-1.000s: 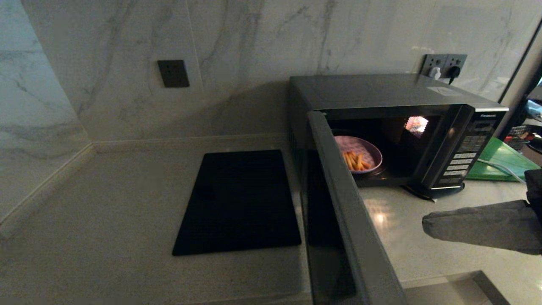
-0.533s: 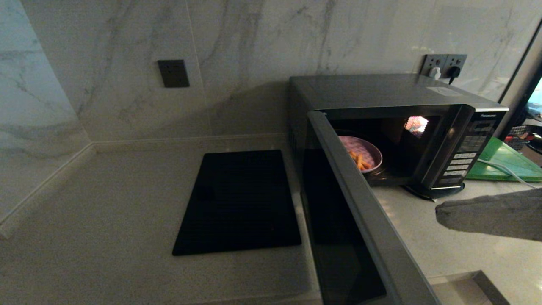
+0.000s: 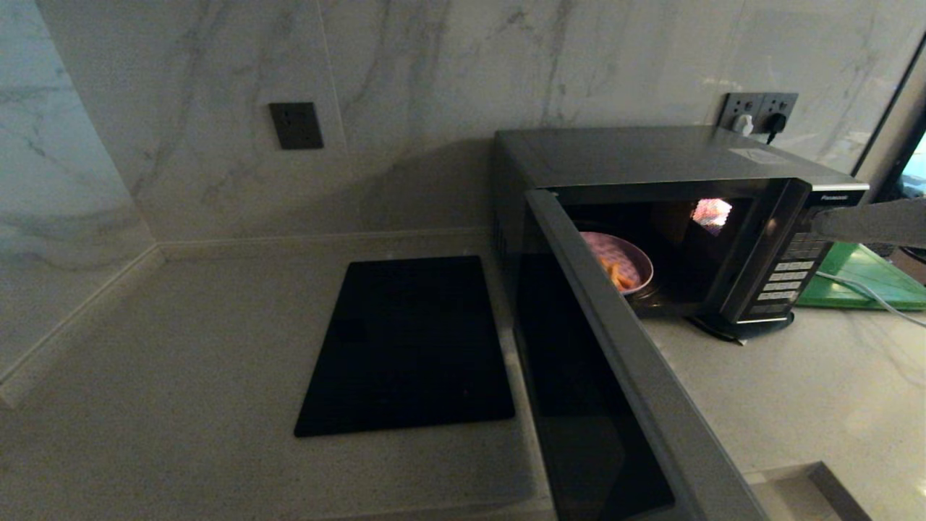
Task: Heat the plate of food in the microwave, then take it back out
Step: Open the microwave oven
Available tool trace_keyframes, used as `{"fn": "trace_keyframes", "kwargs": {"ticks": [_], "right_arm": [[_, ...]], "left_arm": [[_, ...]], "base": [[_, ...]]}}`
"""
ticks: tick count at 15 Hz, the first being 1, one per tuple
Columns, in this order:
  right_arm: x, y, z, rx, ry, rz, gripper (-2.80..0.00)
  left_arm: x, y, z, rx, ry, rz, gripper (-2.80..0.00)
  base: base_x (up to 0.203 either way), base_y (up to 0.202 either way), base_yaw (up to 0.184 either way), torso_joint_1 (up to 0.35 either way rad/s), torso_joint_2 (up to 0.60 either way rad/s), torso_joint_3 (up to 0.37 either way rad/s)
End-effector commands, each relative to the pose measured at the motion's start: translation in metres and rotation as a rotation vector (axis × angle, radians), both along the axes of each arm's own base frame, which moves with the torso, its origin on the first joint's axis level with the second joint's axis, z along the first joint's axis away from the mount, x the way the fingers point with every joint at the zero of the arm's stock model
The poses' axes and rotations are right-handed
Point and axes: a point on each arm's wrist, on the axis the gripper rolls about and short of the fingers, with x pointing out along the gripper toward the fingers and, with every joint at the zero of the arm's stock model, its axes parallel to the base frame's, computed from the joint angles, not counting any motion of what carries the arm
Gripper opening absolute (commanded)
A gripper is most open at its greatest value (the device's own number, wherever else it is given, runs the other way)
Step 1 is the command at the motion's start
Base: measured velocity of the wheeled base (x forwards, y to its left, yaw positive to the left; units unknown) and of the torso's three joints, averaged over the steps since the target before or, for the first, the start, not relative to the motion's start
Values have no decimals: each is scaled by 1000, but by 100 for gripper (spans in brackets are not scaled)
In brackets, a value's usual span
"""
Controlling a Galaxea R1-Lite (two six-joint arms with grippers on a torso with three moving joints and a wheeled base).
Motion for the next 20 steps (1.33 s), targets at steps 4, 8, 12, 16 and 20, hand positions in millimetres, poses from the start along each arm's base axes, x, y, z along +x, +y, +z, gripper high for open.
{"fn": "trace_keyframes", "kwargs": {"ticks": [4,8,12,16,20], "right_arm": [[49,-47,-30,-87,134,-460,-280],[72,-89,-61,-204,269,-734,-280],[85,-102,-73,-175,336,-801,-280],[91,-101,-89,-114,407,-763,-280],[106,-100,-98,-79,457,-699,0]], "left_arm": [[0,0,0,0,0,0,-280],[0,0,0,0,0,1,-280],[0,0,0,0,0,0,-280],[0,0,0,0,0,1,-280],[0,0,0,0,0,1,-280]], "base": [[0,0,0,0,0,0],[0,0,0,0,0,0],[0,0,0,0,0,0],[0,0,0,0,0,0],[0,0,0,0,0,0]]}}
